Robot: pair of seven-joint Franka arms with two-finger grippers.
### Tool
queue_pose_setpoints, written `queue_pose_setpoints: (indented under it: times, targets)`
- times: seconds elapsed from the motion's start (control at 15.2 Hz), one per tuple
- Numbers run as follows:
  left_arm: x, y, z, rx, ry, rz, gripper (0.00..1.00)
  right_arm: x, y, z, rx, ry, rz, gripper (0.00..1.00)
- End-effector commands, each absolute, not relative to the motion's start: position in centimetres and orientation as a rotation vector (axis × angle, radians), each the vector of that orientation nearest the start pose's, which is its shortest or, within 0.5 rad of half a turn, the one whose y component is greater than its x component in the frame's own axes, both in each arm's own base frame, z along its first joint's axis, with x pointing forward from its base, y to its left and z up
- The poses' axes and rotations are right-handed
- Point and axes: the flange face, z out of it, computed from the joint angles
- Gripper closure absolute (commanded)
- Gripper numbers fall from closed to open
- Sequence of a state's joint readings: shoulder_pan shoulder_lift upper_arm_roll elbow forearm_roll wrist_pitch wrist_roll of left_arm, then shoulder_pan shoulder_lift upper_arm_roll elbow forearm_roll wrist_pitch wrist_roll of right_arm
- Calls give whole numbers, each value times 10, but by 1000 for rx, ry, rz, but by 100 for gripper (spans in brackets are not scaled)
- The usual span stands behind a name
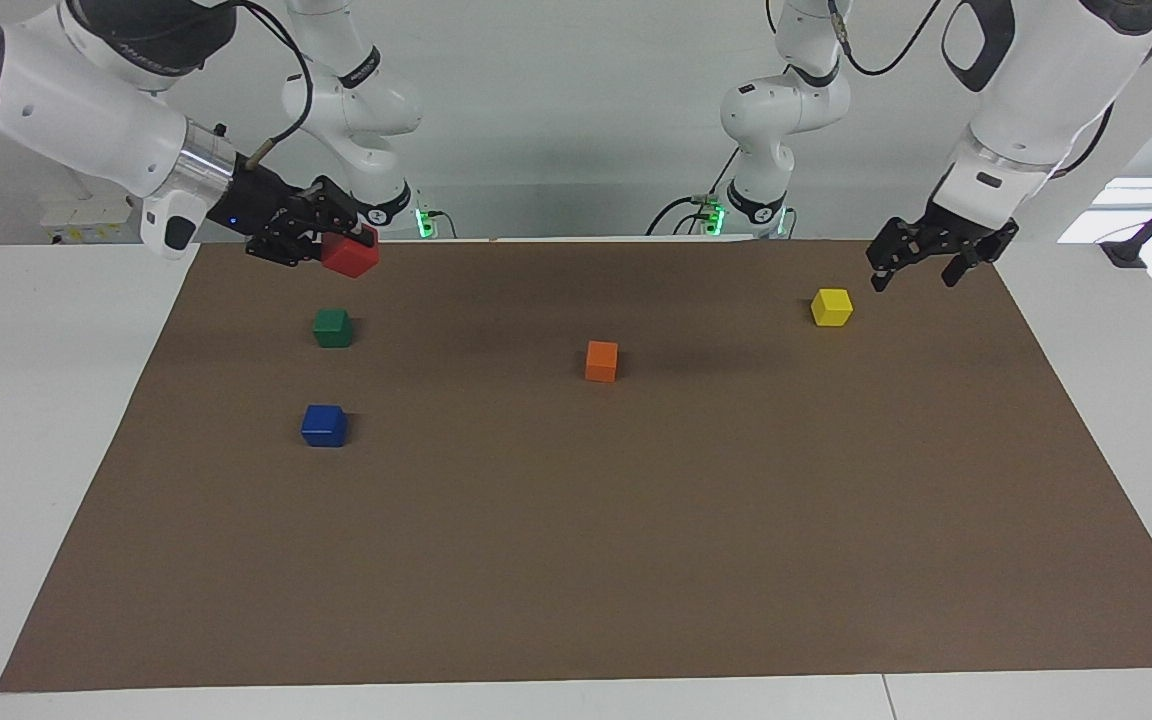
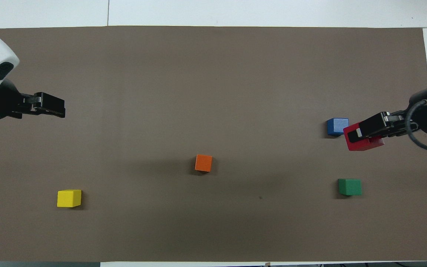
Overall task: Transfer red block to right arm and stack on blue block
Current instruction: 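Carry the red cube with the right gripper over the blue cube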
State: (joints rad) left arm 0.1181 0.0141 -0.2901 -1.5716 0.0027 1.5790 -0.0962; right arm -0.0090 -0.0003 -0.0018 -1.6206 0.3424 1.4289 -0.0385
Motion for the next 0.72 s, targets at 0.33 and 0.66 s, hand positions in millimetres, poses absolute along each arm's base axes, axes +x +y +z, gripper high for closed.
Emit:
queue_pose_setpoints:
  times: [0.33, 0.66]
  targets:
    - [557, -41, 616, -3111, 15, 15, 0, 549, 47, 533, -3148, 78, 49, 100]
    - [556, -41, 613, -3109, 15, 24, 0, 563, 29, 438, -3216, 95, 24, 100]
